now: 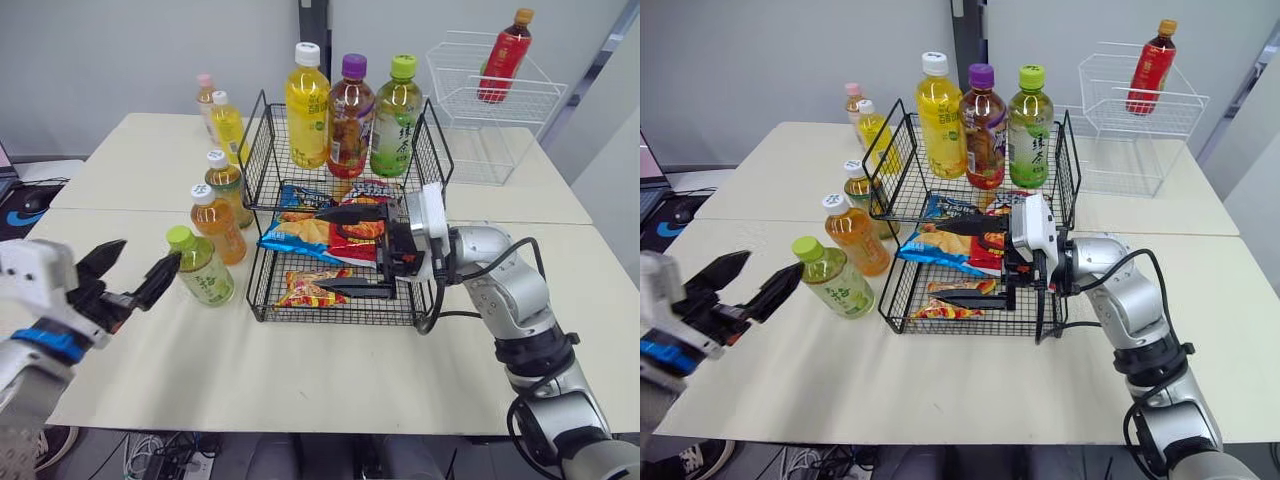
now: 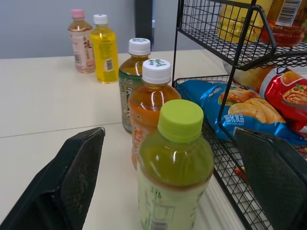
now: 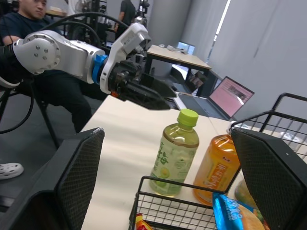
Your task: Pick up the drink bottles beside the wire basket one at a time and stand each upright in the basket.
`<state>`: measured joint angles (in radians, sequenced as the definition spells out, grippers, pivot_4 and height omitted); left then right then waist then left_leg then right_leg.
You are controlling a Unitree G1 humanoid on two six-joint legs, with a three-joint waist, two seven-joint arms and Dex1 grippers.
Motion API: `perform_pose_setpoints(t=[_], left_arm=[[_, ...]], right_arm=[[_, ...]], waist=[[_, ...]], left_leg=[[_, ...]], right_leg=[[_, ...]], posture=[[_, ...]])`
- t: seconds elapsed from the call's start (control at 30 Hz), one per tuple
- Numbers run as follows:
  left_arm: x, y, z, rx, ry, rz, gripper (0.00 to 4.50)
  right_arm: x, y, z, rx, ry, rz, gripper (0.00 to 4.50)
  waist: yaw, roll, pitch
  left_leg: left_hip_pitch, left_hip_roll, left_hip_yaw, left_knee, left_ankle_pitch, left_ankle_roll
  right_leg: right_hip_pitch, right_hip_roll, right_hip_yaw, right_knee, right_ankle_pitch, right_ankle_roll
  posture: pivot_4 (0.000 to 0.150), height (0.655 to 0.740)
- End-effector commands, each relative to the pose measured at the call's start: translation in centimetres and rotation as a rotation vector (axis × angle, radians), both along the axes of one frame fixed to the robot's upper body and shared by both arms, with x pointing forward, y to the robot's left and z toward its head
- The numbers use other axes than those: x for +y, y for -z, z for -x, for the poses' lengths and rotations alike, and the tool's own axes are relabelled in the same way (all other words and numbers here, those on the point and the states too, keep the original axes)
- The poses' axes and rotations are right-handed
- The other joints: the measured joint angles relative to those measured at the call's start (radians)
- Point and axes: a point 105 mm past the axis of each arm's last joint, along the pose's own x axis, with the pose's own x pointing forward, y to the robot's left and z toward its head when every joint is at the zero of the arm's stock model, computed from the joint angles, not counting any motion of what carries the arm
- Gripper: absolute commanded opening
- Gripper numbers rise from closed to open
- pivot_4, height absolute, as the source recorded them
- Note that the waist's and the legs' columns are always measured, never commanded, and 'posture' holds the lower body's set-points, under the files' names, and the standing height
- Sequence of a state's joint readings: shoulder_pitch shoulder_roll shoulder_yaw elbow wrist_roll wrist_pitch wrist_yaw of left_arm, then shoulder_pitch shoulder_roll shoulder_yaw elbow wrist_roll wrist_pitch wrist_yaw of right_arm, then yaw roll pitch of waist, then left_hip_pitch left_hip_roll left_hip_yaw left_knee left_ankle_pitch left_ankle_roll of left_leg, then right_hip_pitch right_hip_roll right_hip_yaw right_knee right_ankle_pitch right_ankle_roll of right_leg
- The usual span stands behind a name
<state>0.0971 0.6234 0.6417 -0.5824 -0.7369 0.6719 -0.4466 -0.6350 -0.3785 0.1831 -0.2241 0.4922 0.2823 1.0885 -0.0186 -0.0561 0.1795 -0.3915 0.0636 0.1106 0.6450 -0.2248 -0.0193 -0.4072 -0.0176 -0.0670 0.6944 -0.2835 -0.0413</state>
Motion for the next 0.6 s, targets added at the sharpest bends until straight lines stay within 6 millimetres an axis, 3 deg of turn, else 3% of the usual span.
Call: perform_pose_setpoints(t=[0.03, 0.2, 0.3, 0.57, 0.6], left_arm=[[-0.9, -0.4, -1.3, -0.031, 0.045, -0.048, 4.48], [-1.2, 0.2, -2.6, -0.018, 0.058, -0.09, 4.48], [-1.1, 0.4, -3.0, -0.018, 0.056, -0.1, 3.95], [-1.3, 0.4, -3.5, -0.03, 0.07, -0.111, 1.47], [-1.3, 0.4, -3.5, -0.03, 0.072, -0.111, 1.36]], right_arm=[[-0.5, -1.1, 0.5, -0.045, 0.032, -0.025, 4.5], [-0.7, -1.1, 0.6, -0.046, 0.06, -0.027, 4.5], [-0.7, -1.1, 0.7, -0.047, 0.07, -0.028, 4.5], [-0.9, -1.1, 0.9, -0.049, 0.076, -0.026, 4.5], [-0.9, -1.0, 0.9, -0.051, 0.079, -0.025, 4.5]], waist=[[0.0, 0.0, 0.0], [0.0, 0.0, 0.0], [0.0, 0.0, 0.0], [0.003, 0.0, 0.0], [0.003, 0.0, 0.0]], left_leg=[[0.0, 0.0, 0.0, -0.001, 0.0, 0.0], [-0.001, 0.0, 0.0, -0.002, 0.0, 0.0], [-0.002, 0.0, 0.0, -0.002, 0.0, 0.0], [-0.004, 0.001, -0.001, -0.002, 0.0, 0.0], [-0.004, 0.001, -0.001, -0.002, 0.0, 0.0]], right_leg=[[0.0, 0.0, 0.0, 0.0, 0.0, 0.0], [-0.001, 0.0, -0.001, -0.001, 0.0, 0.0], [-0.001, 0.0, -0.001, -0.002, 0.0, 0.0], [-0.001, 0.0, -0.002, -0.005, 0.0, 0.001], [-0.001, 0.0, -0.002, -0.005, 0.0, 0.001]], posture=[[0.15, 0.74], [0.15, 0.74], [0.15, 0.74], [0.15, 0.74], [0.15, 0.74]])
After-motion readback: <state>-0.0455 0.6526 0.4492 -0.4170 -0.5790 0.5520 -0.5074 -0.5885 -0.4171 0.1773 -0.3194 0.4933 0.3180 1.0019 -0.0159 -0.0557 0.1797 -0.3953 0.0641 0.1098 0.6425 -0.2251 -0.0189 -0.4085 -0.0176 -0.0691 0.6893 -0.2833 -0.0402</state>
